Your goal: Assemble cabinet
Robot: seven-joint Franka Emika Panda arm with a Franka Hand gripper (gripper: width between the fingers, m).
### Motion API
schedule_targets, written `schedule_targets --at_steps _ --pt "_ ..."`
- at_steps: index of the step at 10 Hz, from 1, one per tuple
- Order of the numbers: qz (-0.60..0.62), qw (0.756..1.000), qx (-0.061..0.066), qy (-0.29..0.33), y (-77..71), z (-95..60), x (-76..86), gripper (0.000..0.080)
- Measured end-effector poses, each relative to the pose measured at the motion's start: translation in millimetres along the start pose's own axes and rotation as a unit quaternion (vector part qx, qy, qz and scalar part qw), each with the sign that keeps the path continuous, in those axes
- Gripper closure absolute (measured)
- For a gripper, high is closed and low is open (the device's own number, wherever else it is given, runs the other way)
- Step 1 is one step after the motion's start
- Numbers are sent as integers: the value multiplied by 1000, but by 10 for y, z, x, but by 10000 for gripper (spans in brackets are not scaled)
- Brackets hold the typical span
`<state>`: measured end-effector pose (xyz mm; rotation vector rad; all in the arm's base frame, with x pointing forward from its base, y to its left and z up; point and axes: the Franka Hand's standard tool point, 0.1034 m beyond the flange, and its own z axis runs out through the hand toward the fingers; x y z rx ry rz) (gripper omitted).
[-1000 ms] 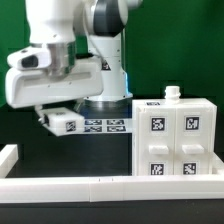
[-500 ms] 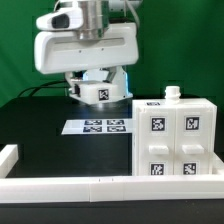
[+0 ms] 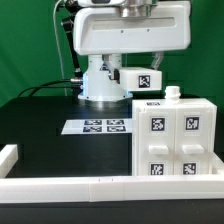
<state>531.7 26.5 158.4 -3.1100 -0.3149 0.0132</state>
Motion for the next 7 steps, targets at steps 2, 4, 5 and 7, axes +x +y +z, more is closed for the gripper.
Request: schedule_targets --at_steps 2,4,5,7 --pt "1 1000 0 -2 3 13 -16 239" --pt "2 1000 1 -3 -5 12 -18 239" --pt "9 1000 4 -11 -76 -75 1 239" --pt "4 1000 3 0 -130 -200 150 239"
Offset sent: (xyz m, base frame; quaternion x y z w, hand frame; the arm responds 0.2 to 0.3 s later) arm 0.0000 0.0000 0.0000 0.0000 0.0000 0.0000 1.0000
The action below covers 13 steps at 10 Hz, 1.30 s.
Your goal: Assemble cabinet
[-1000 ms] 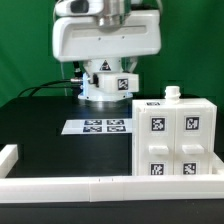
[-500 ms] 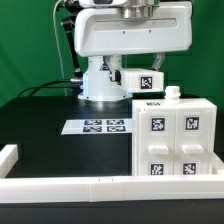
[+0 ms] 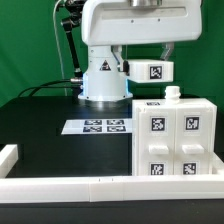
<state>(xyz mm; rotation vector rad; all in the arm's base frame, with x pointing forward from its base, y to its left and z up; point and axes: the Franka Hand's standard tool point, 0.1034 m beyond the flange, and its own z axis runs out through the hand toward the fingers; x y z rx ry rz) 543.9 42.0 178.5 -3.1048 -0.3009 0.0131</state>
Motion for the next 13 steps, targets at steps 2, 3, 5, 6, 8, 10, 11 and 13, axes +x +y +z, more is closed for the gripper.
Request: schedule_targets --at_steps 2,3,5,6,8,10,11,13 --pt "-1 1000 0 6 -55 -52 203 239" --pt "3 1000 0 4 -98 -73 354 239" --pt "3 1000 -1 4 -156 -40 604 239" --pt "0 1000 -1 0 -170 42 612 239" --pt "2 1000 -1 -2 -161 90 523 239" --pt "2 1000 -1 -1 -162 90 529 239" --pt "0 1000 -1 -1 -161 90 543 239" --pt "-3 1000 -1 2 -154 88 648 239"
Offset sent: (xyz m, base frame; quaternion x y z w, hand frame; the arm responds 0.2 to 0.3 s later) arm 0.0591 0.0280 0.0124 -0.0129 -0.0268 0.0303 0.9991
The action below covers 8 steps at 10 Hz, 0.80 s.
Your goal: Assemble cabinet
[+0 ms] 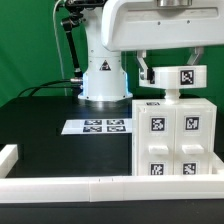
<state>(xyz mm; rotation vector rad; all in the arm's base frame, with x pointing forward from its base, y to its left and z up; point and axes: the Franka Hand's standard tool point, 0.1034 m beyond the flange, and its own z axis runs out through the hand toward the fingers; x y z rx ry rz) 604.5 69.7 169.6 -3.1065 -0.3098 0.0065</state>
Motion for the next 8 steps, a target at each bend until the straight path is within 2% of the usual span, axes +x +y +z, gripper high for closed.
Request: schedule_targets --at_steps 2,4,8 --pt "-1 1000 0 -2 22 66 69 239" --pt "-3 1000 -1 -4 30 151 54 239" --pt "-3 1000 -4 20 11 149 89 239"
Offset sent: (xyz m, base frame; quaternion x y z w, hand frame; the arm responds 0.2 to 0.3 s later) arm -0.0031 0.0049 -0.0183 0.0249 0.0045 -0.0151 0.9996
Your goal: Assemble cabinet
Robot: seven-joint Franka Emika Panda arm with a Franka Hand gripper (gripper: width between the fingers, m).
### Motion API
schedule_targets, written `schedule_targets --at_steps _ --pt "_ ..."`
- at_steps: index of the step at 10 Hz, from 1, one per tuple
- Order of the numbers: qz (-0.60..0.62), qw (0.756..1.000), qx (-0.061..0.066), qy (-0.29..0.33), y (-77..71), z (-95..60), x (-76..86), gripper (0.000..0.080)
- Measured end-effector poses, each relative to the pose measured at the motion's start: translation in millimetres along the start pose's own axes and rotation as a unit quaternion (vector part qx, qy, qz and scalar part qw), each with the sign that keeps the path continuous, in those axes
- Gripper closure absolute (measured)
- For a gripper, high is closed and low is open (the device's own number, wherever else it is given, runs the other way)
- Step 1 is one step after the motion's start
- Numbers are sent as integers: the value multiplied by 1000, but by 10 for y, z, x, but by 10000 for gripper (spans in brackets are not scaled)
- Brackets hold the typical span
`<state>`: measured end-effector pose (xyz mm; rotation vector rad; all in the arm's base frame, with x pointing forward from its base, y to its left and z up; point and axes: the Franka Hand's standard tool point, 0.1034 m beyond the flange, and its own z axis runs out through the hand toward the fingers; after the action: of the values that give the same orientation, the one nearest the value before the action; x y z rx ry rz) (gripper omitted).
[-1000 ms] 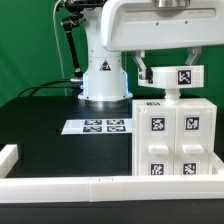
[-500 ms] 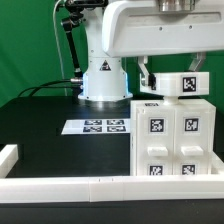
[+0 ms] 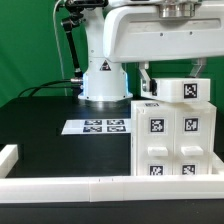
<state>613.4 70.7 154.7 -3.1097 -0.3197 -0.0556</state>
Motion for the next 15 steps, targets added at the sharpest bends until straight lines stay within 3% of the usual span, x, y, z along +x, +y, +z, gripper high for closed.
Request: schedule_targets --at_steps 7,11,15 --pt "11 1000 0 0 -1 -1 1 239" --pt "112 994 2 0 -15 1 2 239" --pt "314 949 6 0 -86 8 6 239"
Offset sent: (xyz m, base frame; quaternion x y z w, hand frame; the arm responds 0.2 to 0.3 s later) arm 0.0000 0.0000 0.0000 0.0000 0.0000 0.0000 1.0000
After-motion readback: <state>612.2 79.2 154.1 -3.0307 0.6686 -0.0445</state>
